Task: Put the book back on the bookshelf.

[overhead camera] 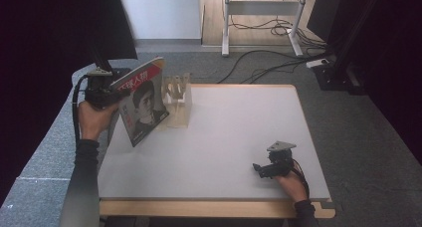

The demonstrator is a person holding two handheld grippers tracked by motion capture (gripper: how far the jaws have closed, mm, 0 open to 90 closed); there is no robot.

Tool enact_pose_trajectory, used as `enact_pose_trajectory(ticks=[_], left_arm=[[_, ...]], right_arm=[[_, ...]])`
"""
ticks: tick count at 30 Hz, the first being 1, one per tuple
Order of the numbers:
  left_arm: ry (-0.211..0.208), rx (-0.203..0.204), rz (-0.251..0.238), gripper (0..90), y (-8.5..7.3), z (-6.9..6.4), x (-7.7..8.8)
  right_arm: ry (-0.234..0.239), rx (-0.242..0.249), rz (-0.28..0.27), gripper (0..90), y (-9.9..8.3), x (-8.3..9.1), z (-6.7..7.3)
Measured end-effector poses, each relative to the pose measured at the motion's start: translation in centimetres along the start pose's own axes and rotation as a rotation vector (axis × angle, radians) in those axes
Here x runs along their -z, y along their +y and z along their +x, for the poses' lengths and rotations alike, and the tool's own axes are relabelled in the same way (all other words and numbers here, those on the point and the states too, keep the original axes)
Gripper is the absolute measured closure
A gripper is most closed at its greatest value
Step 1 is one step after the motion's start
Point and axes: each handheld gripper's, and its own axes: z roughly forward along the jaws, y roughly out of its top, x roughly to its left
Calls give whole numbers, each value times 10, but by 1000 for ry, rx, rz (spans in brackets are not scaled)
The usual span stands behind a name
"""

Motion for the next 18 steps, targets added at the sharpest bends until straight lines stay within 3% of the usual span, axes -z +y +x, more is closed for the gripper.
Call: enact_pose_trajectory(ticks=[3, 5, 11, 17, 18], left_arm=[[27, 2, -12, 868, -1, -1, 2], [44, 11, -64, 871, -2, -2, 2], [59, 37, -153, 872, -1, -4, -5], [69, 46, -168, 869, -8, -4, -20], [62, 64, -184, 867, -14, -2, -23]], right_arm=[[0, 0, 0, 0, 0, 0, 0], [0, 0, 0, 0, 0, 0, 0], [0, 0, 0, 0, 0, 0, 0], [1, -1, 0, 0, 0, 0, 0], [2, -1, 1, 0, 0, 0, 0]])
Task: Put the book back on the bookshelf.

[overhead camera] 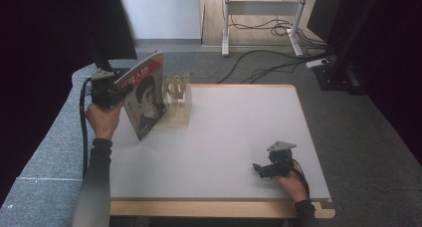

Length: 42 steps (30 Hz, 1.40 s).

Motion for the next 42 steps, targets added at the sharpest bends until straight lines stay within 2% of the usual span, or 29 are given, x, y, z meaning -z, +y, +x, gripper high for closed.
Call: enact_pose_trajectory(ticks=[3, 7, 10, 16, 21, 25, 27, 31, 35, 36, 42], left_arm=[[20, -1, -2, 860, -6, 4, 0], [61, -22, 13, 848, -9, 7, 2], [68, -22, 19, 799, -9, 10, 0], [72, -25, 24, 577, -10, 11, -2], [81, -27, 21, 346, -12, 12, 0], [1, 0, 8, 196, -17, 17, 7], [-12, 13, 9, 126, -19, 17, 10], [-21, 12, 14, 63, -25, 17, 17], [-15, -8, 23, 26, -30, 14, 22], [-28, -20, 30, 22, -33, 10, 25], [-39, -55, 37, 21, -40, 1, 33]], right_arm=[[1, 3, 0, 0, 0, 0, 0], [0, 3, 0, 0, 0, 0, 0], [1, 0, 1, 0, 0, 0, 0], [-1, 2, 0, 0, 0, 0, 0], [-1, 3, -1, 0, 0, 0, 0], [-1, 4, -2, 0, 0, 0, 0], [-1, 3, -1, 0, 0, 0, 0], [-2, 2, -2, 0, 0, 0, 0], [-2, 1, -2, 0, 1, 0, 0], [-2, 2, -2, 0, 1, 0, 0], [-1, 1, -1, 0, 1, 0, 0]])
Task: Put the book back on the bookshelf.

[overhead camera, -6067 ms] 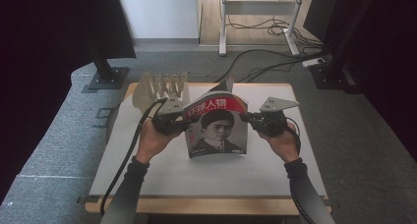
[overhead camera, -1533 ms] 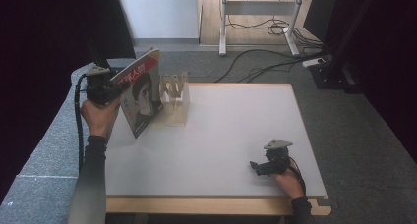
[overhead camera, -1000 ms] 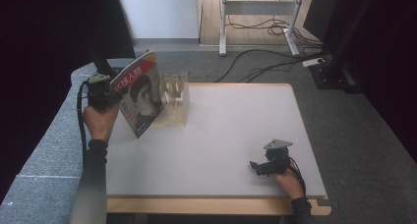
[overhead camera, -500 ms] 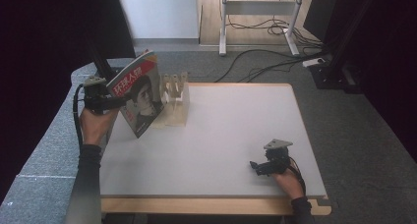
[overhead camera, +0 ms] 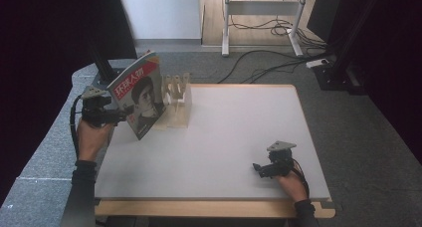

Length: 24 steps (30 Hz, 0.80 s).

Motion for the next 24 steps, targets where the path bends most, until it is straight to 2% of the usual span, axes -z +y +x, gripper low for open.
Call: enact_pose_trajectory(ticks=[3, 15, 24], left_arm=[[-2, -21, 0, 14, -6, -8, 7], [-55, -29, -20, 5, -24, -28, 26], [-103, -49, -11, 1, -36, -47, 22]], right_arm=[[0, 1, 0, 0, 0, 0, 0], [0, 0, 0, 0, 0, 0, 0], [0, 0, 0, 0, 0, 0, 0]])
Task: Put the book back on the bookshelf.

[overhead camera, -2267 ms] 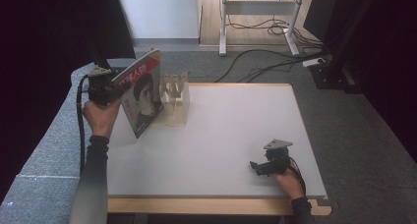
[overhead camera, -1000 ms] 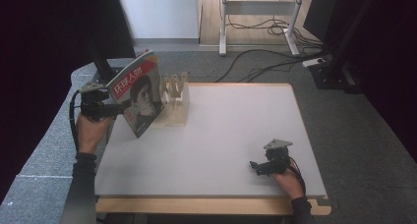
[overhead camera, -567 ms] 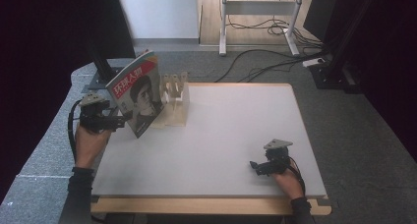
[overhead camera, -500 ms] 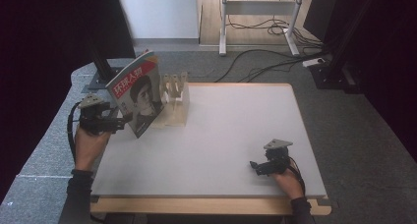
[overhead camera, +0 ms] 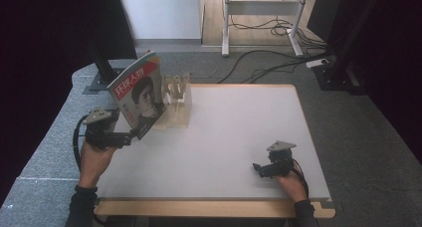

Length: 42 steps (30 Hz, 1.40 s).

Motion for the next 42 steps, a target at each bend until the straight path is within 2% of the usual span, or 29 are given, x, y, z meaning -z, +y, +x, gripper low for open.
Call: enact_pose_trajectory(ticks=[10, 11, 14, 18, 22, 25, 28, 36, 42], left_arm=[[-63, -18, 14, 0, -8, -23, -23], [-80, -22, 16, 0, -9, -29, -30], [-92, -33, 25, 0, -10, -35, -36], [-133, -44, 34, 0, -12, -48, -53], [-146, -67, 50, 0, -15, -58, -66], [-165, -69, 59, 0, -20, -63, -76], [-166, -86, 71, 0, -24, -68, -85], [-186, -87, 108, 0, -42, -75, -105], [-182, -99, 138, 0, -55, -79, -118]], right_arm=[[0, -2, 1, 0, 0, 0, 0], [0, -2, 1, 0, 0, 0, 0], [0, -1, 1, 0, 0, 0, 0], [0, -1, 1, 0, 0, 0, 0], [0, -1, 0, 0, 0, 0, 0], [0, -1, 1, 0, 0, 0, 0], [0, 0, 0, 0, 0, 0, 0], [0, -1, 0, 0, 0, 0, 0], [0, -1, 0, 0, 0, 0, 0]])
